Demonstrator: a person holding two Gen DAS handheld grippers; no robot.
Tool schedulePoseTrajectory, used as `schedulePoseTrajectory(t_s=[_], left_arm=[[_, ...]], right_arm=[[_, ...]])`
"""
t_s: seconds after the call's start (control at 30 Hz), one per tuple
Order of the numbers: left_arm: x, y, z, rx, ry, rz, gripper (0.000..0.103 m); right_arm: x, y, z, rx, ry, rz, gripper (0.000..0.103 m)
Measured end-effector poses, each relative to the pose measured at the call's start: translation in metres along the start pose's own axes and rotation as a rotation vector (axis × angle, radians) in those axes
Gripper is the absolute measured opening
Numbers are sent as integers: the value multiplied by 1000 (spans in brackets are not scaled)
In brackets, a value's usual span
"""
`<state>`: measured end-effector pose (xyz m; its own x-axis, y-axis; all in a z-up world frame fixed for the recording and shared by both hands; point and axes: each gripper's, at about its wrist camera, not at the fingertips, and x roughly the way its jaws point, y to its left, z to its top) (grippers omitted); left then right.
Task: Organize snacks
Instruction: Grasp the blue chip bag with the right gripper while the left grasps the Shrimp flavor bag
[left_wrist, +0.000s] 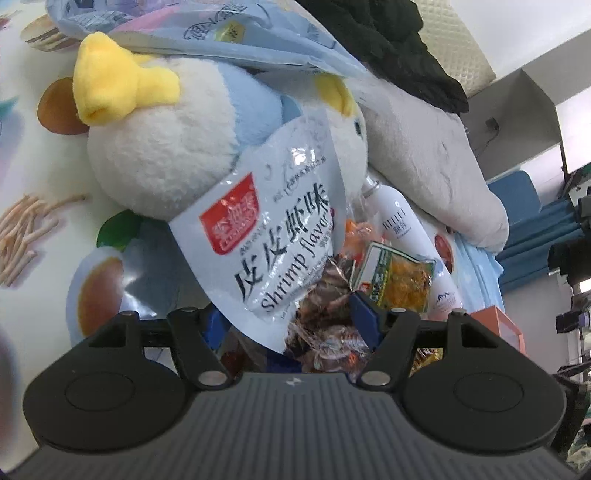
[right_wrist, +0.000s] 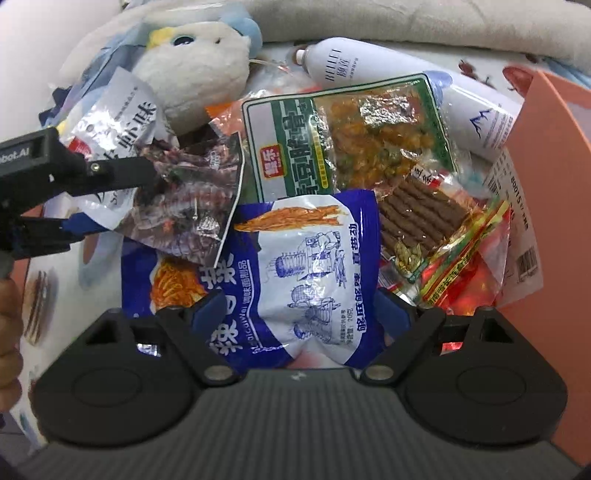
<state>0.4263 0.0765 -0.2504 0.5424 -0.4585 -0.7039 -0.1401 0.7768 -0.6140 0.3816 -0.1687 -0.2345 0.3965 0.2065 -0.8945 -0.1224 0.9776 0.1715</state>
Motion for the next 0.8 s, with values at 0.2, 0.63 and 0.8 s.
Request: schedulePoseTrajectory(t_s=[0.2, 0.63, 0.8], left_arm=[[2, -1, 1, 25, -31, -8, 61], [-22, -8, -14, 80, -40, 1, 8], [-46, -6, -29, 58, -75, -40, 6]], right_arm=[[3, 11, -4, -56, -2, -41, 73], [-26, 24, -26, -81, -40, -70, 49], [-39, 28, -51, -137, -86, -106, 48]])
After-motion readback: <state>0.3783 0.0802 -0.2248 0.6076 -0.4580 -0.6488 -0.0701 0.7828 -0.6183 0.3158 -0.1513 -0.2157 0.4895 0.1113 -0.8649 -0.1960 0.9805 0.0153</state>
